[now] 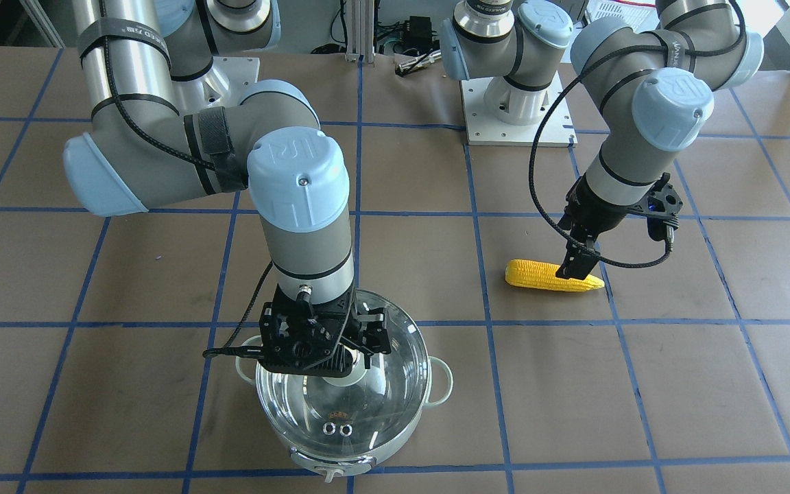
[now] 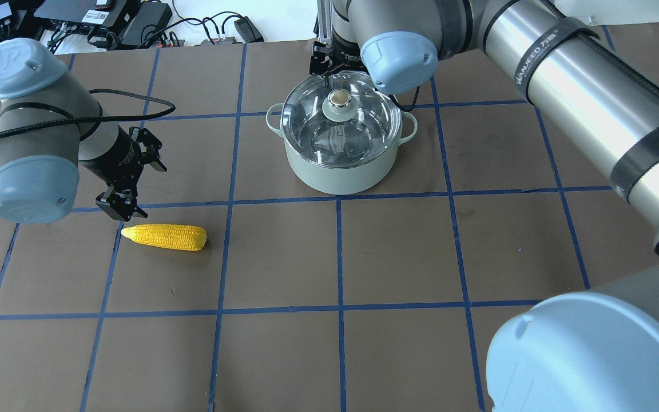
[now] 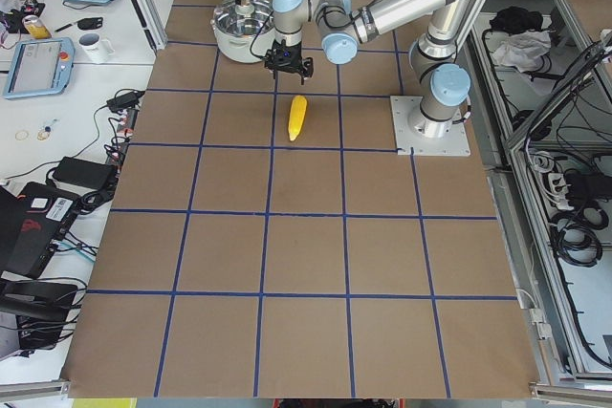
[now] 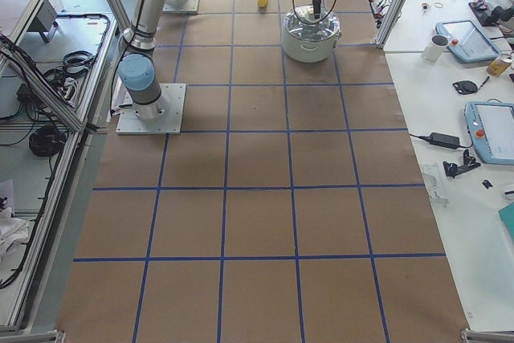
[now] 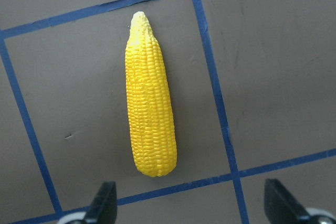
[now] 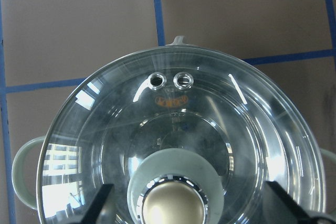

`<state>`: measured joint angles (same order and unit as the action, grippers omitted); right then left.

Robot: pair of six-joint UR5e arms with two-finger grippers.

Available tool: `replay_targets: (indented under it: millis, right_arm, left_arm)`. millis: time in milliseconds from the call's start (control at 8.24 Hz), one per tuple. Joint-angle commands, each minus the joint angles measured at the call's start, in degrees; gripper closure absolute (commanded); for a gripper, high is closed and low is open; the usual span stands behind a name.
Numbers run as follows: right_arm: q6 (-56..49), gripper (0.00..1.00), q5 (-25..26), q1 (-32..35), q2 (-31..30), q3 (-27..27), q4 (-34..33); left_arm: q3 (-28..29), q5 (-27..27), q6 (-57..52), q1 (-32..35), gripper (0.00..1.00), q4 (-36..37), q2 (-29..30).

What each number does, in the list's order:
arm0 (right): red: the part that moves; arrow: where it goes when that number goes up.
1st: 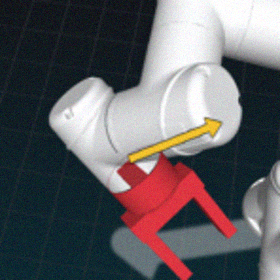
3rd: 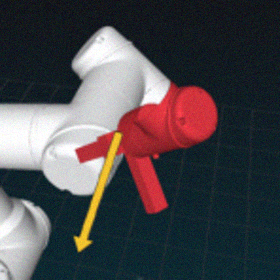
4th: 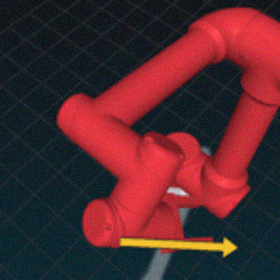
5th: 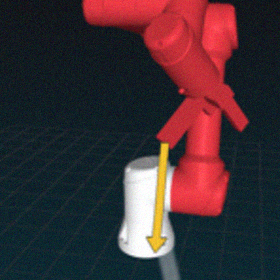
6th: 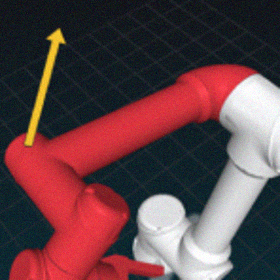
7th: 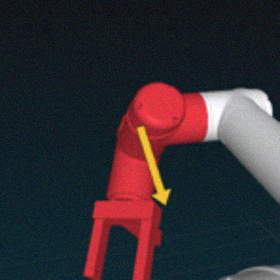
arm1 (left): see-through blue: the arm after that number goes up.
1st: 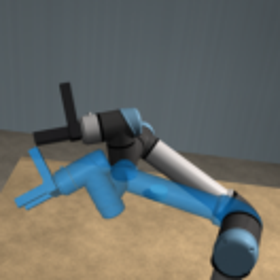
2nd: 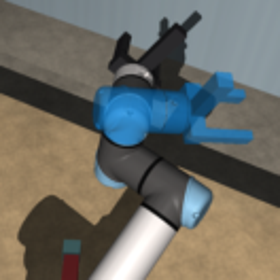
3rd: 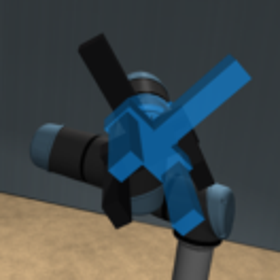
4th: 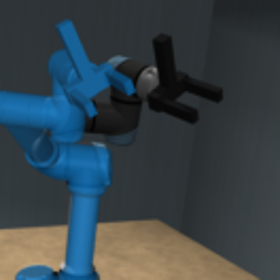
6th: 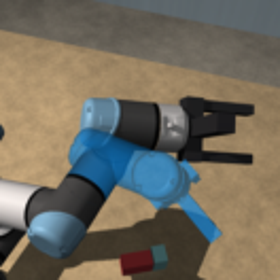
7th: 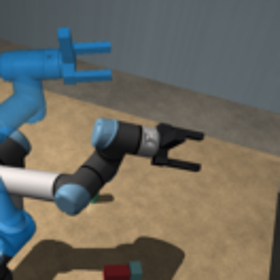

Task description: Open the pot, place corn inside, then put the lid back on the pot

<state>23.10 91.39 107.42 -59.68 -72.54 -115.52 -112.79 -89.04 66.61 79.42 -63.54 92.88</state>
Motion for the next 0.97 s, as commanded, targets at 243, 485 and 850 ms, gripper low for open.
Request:
replay_targets:
  millis: [243,485,850]
  right_arm:
    - [-0.33,0.19,1.07,1.04,1.05,-0.41,-0.67]
    - [0.11,0.29,0.99,1.04,1.05,-0.5,-0.67]
    - [0.37,0.37,0.64,1.04,1.23,-0.5,-0.67]
  left_arm:
    - [-2.69,-0.17,4.05,-0.14,0.0,1.75,3.45]
    - [-3.57,-0.17,6.24,-0.14,0.0,1.92,5.37]
    - [-3.66,-0.17,6.08,-2.32,0.0,2.19,8.27]
